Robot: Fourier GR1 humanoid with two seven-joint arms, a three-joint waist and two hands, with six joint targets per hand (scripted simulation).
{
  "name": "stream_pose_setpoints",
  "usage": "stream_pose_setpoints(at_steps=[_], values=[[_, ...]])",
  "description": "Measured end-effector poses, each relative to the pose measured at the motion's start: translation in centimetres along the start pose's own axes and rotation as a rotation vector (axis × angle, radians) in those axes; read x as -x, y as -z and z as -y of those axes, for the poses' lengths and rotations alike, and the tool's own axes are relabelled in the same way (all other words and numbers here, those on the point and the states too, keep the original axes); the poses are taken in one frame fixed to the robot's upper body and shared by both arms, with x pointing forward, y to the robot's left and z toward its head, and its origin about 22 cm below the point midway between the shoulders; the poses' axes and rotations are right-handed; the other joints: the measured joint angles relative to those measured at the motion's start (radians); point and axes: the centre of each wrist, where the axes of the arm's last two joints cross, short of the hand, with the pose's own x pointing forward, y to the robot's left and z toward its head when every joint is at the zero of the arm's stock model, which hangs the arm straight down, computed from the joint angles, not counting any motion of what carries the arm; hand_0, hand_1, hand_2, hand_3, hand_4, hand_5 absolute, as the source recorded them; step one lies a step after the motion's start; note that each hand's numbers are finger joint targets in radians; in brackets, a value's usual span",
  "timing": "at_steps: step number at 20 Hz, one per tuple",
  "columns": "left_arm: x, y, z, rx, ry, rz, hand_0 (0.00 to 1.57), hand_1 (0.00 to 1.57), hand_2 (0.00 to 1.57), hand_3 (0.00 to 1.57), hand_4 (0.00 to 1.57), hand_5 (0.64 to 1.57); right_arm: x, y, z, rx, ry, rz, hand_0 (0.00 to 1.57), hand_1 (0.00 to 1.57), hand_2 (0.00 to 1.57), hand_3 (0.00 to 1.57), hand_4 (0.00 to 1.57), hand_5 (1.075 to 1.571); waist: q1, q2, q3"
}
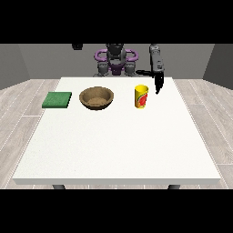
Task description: Pick the cup and pour the ball into the bowl, then pick the bowl and place it on the pad
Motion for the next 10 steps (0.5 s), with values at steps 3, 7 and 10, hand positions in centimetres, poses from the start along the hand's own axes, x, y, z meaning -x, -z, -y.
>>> stream_pose_setpoints(at_steps=[3, 7, 10], values=[[1.2, -0.2, 0.0, -0.014, -0.003, 0.002, 0.0, 0.0, 0.0, 0.0, 0.0, 1.432, -0.3, -0.2, 1.3, -0.005, 0.0, 0.006, 0.0, 0.0, 0.0, 0.0, 0.0, 1.567, -0.011, 0.011, 0.0], [2.8, -0.7, -0.9, -0.032, -0.005, -0.011, 0.0, 0.0, 0.0, 0.0, 0.0, 1.418, -0.8, -1.1, 2.4, -0.009, 0.008, 0.009, 0.0, 0.0, 0.0, 0.0, 0.0, 1.568, -0.032, 0.012, 0.0002], [3.3, -0.5, -1.2, -0.053, -0.003, -0.007, 0.0, 0.0, 0.0, 0.0, 0.0, 1.423, -1.0, -1.7, 3.4, -0.015, 0.012, 0.025, 0.0, 0.0, 0.0, 0.0, 0.0, 1.568, -0.053, 0.024, 0.0001]])
